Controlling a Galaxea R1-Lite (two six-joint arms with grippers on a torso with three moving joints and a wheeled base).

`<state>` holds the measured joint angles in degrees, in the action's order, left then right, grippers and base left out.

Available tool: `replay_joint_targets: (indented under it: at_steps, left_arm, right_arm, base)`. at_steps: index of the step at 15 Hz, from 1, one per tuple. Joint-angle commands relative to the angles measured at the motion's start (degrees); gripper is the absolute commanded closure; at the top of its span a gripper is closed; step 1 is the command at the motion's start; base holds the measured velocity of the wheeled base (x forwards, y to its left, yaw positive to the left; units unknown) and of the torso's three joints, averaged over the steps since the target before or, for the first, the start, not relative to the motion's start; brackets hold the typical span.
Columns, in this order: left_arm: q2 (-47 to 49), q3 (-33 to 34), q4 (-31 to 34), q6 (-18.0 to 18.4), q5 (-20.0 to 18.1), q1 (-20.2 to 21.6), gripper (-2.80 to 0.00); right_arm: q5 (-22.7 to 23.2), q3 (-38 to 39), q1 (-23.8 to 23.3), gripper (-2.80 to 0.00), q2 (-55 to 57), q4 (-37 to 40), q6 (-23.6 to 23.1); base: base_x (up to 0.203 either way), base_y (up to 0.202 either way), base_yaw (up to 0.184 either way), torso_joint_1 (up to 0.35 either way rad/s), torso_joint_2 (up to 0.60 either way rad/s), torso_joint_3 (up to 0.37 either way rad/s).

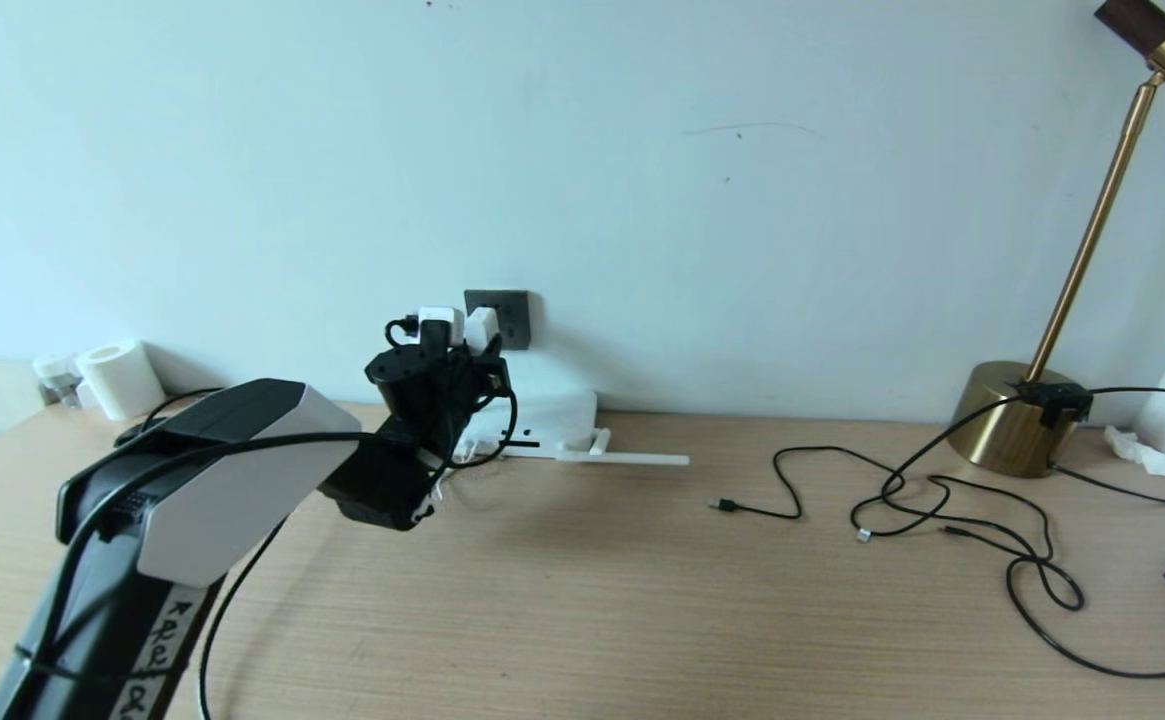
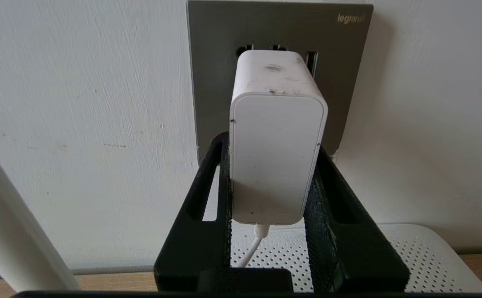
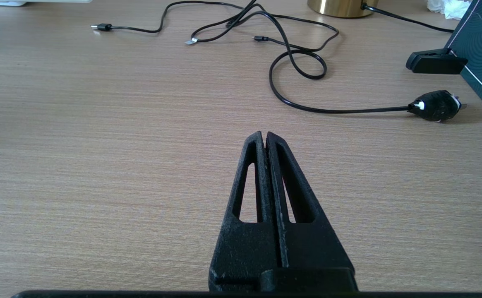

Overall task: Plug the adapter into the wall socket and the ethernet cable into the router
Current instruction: Align plug and socket, then plug plug into socket

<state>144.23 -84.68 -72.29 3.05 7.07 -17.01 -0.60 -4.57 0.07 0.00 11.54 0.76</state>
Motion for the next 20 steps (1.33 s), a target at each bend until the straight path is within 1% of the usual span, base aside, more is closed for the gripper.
replay_joint_targets:
  at_steps: [1,20]
  left_arm:
    - [0.70,-0.74,-0.23,0.03,0.13,0.04,0.00]
    - [1.05,-1.54,-0.22,0.03,0.22,0.03,0.00]
  right_arm:
    - [-0.02,0.00,0.01,0.00,0.09,0.06,0.04]
    - [-0.02,0.00,0.01,0.00,0.00,0.06,0.04]
  base:
    - [0.000,0.000,0.000,0.000,0.00,0.000]
    - [0.000,0.000,0.000,0.000,0.00,0.000]
